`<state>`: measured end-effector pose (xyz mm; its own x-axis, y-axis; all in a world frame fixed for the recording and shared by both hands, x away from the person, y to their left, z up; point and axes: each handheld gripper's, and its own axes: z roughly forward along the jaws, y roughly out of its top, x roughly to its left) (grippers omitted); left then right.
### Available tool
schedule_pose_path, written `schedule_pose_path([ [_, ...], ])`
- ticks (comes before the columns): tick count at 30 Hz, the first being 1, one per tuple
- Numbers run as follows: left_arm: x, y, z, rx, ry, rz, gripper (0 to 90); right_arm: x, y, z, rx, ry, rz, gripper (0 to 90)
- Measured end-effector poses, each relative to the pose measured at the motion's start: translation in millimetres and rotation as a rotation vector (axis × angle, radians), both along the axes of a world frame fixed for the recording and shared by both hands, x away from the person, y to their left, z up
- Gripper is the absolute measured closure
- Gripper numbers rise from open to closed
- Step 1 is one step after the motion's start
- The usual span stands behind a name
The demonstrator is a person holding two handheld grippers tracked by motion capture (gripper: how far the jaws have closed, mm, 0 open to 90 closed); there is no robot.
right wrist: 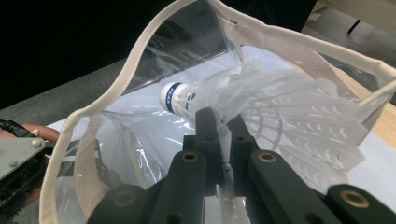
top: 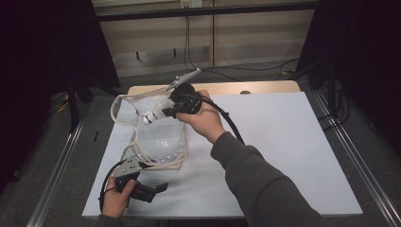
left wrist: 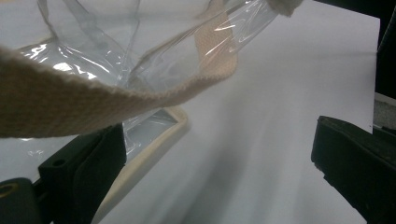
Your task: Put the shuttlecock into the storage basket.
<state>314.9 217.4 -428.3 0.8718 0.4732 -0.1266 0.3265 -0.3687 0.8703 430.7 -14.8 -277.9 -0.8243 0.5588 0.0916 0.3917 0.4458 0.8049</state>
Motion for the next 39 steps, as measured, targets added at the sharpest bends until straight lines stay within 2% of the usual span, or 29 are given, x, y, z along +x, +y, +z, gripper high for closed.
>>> schedule_pose_path([
  [19,0.6,0.5,-0.2,0.001,-0.004,0.0,3.2,2.4,11.7,-13.9,-0.043,0.01,0.023,87.0],
  [30,0.8,-0.3,-1.1,-0.005,0.005,0.003,3.2,-0.3,19.6,-19.8,-0.041,0.017,0.051,87.0],
  [39,1.0,-0.4,-1.0,-0.006,0.005,0.002,3.2,1.3,22.8,-22.2,-0.037,0.025,0.045,87.0],
])
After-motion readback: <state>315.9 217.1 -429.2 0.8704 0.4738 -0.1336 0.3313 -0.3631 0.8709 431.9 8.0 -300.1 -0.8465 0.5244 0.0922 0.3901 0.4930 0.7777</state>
